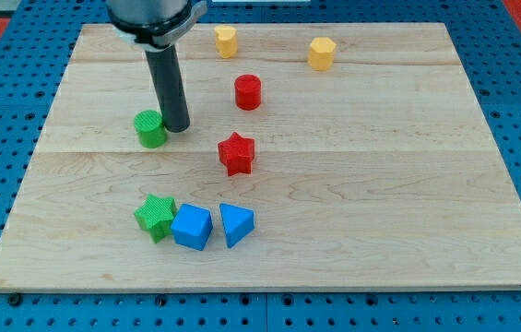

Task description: Push the green circle closer to the group of blocks

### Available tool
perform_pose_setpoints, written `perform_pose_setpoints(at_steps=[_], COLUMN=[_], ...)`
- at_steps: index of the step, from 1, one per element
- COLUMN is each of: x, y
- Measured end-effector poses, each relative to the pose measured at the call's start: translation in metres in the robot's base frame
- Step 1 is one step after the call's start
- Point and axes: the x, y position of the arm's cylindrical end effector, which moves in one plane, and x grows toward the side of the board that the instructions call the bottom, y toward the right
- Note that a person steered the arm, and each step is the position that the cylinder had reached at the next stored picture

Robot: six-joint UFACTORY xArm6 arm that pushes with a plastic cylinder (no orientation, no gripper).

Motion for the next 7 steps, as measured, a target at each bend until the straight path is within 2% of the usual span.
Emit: perform_pose_setpoints(at_steps=[2, 3, 4, 5, 7], x=[-0.046, 0.022, 0.056, 0.078, 0.075], y=[-0.047, -0.06, -0.004, 0.026, 0.032])
